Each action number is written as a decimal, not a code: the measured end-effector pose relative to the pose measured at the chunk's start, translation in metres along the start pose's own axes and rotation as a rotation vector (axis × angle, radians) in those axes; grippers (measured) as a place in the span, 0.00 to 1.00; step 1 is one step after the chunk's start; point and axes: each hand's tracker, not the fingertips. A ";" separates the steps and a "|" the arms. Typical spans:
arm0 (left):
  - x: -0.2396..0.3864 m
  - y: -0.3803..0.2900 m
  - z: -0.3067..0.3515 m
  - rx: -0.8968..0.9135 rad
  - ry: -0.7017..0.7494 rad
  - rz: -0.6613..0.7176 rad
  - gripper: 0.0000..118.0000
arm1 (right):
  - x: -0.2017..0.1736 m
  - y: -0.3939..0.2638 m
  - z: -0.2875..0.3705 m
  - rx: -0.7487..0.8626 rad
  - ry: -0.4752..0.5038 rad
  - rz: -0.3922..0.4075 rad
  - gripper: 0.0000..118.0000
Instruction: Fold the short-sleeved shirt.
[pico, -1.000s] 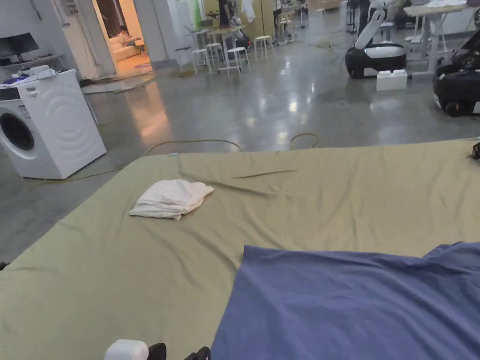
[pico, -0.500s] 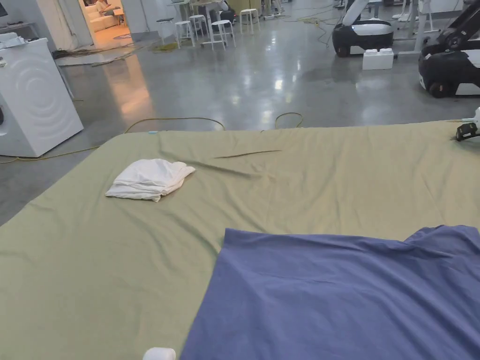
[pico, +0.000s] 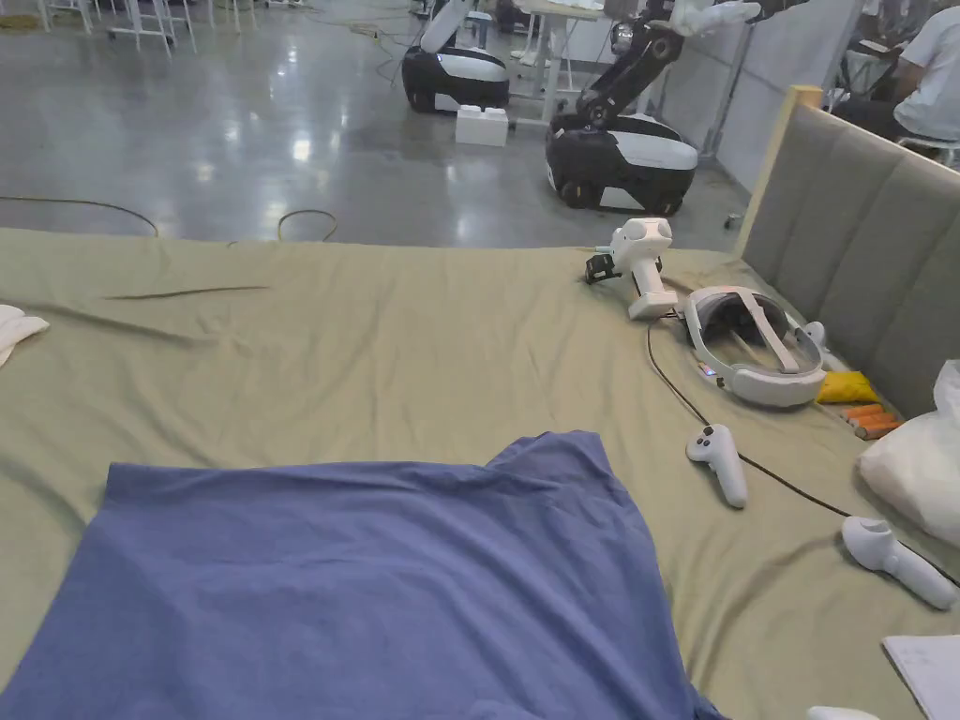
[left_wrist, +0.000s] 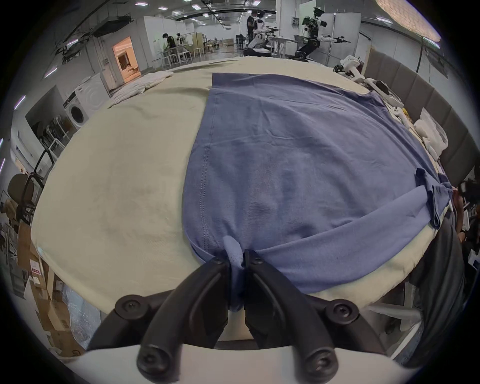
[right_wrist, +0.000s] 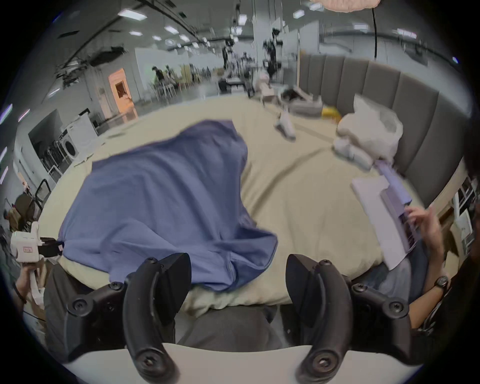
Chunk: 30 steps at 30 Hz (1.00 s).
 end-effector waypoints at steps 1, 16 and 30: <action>0.001 -0.001 -0.002 0.002 0.001 0.003 0.10 | 0.002 -0.001 -0.007 -0.014 0.024 -0.032 0.68; -0.009 0.006 0.032 0.057 -0.084 0.121 0.08 | 0.007 0.011 -0.024 -0.028 0.087 -0.141 0.05; -0.058 0.180 -0.025 0.094 -0.222 0.335 0.08 | 0.010 0.163 -0.117 -0.020 0.189 -0.292 0.05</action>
